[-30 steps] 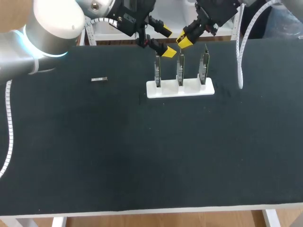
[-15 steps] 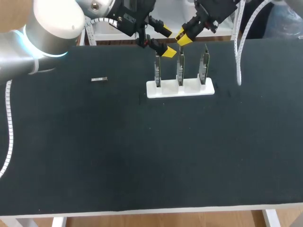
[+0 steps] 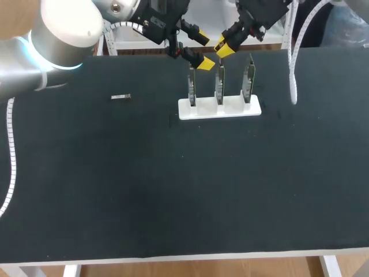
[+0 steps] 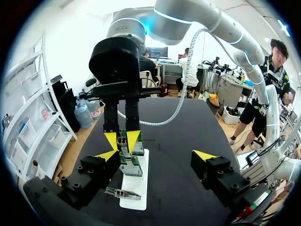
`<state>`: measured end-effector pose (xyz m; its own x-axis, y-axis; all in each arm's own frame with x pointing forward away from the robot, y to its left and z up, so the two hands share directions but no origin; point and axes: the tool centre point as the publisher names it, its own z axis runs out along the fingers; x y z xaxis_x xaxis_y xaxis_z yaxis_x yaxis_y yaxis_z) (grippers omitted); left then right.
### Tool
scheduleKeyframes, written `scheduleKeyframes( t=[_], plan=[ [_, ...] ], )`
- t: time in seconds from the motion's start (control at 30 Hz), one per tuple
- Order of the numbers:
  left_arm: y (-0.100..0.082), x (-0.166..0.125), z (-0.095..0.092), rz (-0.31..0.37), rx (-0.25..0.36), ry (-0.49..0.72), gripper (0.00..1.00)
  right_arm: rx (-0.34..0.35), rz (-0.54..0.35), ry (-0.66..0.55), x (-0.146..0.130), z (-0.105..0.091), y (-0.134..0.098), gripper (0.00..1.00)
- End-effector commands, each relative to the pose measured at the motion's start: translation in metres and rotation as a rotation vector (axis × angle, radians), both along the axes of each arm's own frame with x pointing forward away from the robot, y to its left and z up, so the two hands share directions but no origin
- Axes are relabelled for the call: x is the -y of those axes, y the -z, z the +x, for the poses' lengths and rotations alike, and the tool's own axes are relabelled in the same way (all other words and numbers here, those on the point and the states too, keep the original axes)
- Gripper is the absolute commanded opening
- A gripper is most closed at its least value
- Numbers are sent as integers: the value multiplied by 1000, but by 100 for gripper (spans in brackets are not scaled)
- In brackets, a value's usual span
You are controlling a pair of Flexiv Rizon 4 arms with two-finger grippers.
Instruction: Pick up the optical module with the left hand, and insert it into the network port with the right hand.
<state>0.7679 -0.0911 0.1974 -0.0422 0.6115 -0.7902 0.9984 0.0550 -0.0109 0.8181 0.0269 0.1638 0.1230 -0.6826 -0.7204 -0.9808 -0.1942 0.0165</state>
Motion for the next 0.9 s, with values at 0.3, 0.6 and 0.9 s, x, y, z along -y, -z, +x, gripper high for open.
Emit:
scheduleKeyframes(
  t=[0.3,0.6,0.9],
  plan=[
    [0,0,-1,3,0,-5,100,-18,0,-1,2,4,2,0],
    [0,0,-1,3,0,-5,100,-36,-1,-4,3,6,7,0],
    [0,0,-1,3,0,-5,100,-41,7,-8,1,9,6,0]
  ],
)
